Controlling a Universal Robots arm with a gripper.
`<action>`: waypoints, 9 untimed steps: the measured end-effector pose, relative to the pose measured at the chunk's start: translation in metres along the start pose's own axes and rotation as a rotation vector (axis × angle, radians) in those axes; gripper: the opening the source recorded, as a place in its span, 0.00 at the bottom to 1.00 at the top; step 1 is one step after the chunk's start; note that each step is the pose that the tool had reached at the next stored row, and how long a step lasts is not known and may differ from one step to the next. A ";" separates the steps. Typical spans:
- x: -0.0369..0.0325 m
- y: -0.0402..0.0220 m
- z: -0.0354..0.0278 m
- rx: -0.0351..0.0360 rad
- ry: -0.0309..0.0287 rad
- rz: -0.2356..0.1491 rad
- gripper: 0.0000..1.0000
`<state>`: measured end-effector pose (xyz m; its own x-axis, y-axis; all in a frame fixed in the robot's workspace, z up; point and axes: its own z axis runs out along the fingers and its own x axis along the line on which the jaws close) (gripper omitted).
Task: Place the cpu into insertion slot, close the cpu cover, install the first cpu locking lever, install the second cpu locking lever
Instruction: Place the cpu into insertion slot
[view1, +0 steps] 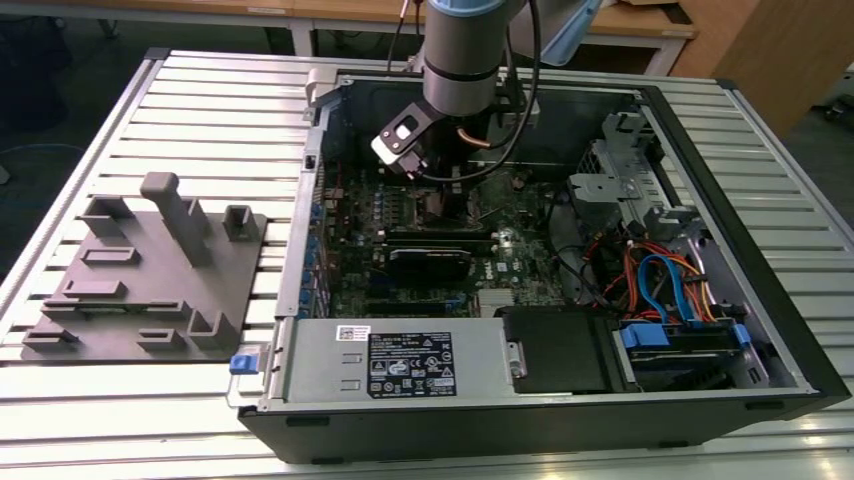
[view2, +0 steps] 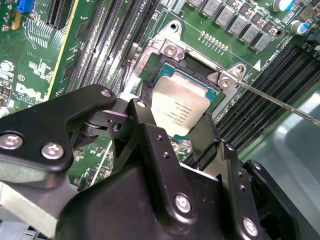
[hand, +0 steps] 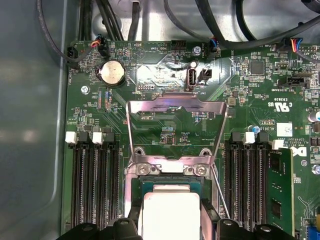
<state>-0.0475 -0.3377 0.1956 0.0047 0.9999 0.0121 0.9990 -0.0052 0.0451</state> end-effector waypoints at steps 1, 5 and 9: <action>0.0000 0.0000 0.0002 0.0000 -0.0001 0.000 0.54; 0.0001 0.0000 0.0015 -0.0001 0.0001 0.001 0.54; 0.0001 -0.0001 0.0029 0.0001 -0.0005 0.001 0.54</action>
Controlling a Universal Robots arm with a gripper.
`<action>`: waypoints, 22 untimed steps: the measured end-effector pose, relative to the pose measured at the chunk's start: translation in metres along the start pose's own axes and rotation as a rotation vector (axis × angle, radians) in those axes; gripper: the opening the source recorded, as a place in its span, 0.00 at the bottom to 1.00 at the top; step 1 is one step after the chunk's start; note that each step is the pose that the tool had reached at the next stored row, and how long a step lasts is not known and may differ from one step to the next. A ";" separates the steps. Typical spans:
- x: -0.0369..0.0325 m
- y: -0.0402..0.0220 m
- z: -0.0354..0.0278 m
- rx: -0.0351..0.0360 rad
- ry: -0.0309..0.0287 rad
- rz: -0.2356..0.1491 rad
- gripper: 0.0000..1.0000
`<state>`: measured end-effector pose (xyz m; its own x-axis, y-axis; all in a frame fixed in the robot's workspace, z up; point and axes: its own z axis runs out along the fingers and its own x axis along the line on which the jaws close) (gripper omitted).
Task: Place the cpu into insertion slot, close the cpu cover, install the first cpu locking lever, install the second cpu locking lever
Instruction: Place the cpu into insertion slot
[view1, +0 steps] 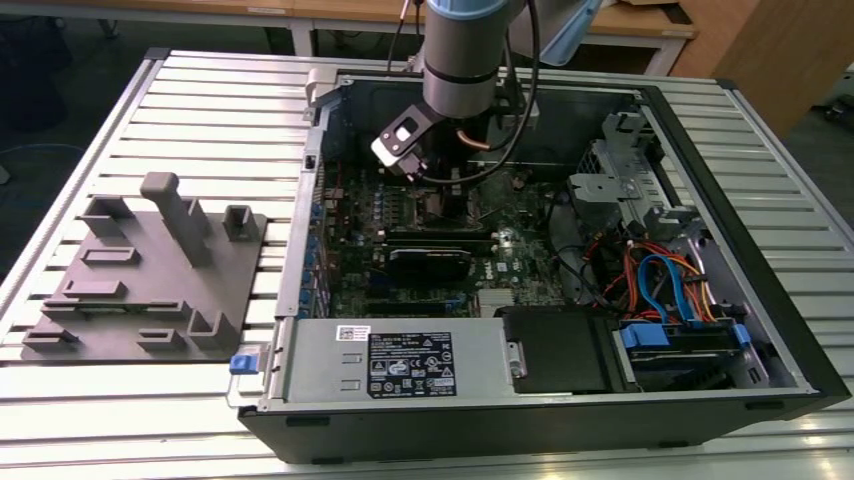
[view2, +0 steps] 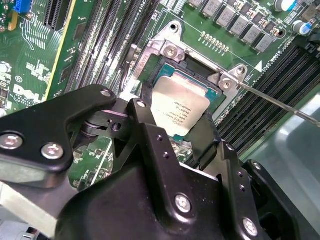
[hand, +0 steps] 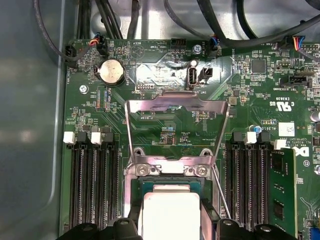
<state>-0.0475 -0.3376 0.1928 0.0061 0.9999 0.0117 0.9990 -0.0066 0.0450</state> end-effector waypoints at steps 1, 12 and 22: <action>0.0000 0.0000 0.0003 -0.0001 0.0000 0.000 0.54; 0.0000 -0.0001 0.0012 0.0000 0.0002 0.001 0.54; 0.0002 0.0000 0.0019 -0.0006 0.0010 0.001 0.55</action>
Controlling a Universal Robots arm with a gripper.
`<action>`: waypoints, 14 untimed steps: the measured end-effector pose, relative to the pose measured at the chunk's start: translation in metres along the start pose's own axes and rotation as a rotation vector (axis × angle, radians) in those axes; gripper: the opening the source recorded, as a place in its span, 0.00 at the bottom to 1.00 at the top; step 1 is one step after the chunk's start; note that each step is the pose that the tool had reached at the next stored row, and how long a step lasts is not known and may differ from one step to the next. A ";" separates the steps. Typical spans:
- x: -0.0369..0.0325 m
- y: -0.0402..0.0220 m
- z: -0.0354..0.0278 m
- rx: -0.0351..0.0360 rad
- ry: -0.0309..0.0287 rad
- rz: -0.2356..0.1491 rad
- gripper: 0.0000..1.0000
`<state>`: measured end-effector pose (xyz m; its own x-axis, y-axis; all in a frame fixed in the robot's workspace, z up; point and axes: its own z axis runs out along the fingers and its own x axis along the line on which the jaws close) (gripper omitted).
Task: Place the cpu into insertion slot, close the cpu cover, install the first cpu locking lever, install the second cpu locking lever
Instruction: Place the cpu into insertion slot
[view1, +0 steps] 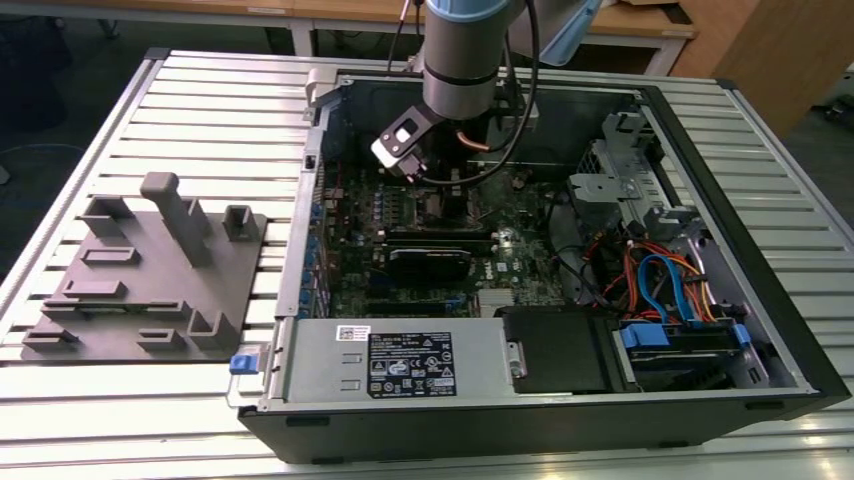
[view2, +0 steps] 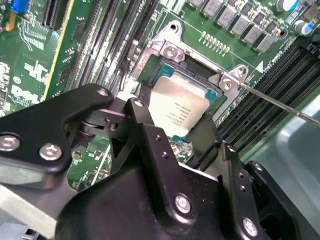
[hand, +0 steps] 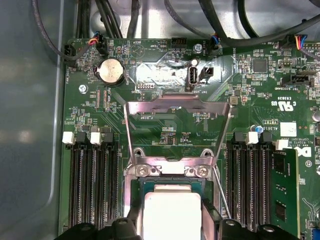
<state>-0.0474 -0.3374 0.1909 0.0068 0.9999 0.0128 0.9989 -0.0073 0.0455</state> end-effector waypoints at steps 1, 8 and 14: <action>0.0000 0.0000 -0.0001 0.0002 -0.0003 0.000 0.55; -0.0002 -0.0001 -0.0002 0.0005 -0.0009 0.000 0.61; -0.0001 0.0000 -0.0021 0.0005 -0.0009 0.000 0.61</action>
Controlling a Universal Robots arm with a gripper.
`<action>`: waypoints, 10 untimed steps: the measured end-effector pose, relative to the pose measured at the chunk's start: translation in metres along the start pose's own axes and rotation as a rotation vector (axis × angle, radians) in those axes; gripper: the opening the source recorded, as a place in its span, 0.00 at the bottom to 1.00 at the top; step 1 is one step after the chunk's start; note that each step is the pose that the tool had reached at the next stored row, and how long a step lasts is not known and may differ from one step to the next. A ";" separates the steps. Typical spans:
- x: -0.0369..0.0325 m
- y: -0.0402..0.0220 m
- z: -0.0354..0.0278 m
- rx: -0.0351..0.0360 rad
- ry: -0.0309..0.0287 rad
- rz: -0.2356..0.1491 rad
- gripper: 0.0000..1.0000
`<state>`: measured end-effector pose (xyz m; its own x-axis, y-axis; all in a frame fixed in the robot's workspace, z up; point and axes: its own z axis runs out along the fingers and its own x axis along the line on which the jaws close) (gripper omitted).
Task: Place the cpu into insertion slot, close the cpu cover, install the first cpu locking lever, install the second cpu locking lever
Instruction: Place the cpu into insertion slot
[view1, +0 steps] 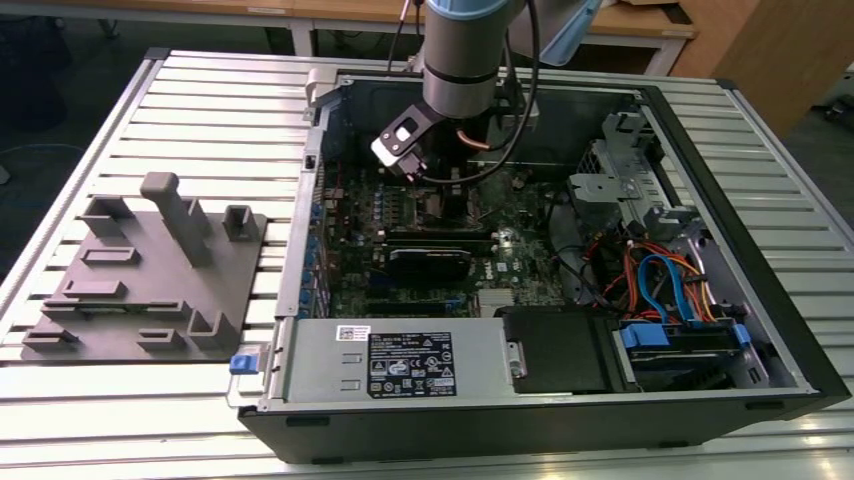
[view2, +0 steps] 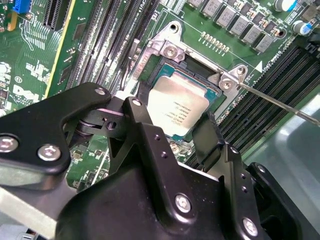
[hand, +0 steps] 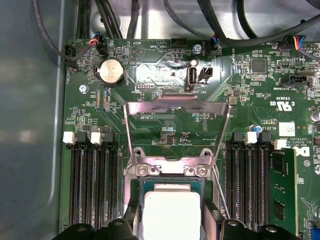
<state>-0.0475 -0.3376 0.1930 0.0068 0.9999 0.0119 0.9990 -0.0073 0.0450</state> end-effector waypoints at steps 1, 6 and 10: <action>0.0000 0.0000 -0.0008 0.0000 0.0000 0.000 0.61; 0.0001 0.0002 -0.0039 0.0000 0.0001 0.000 0.61; 0.0001 0.0003 -0.0072 0.0000 0.0001 0.000 0.61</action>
<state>-0.0475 -0.3376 0.2002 0.0068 0.9999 0.0120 0.9990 -0.0073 0.0451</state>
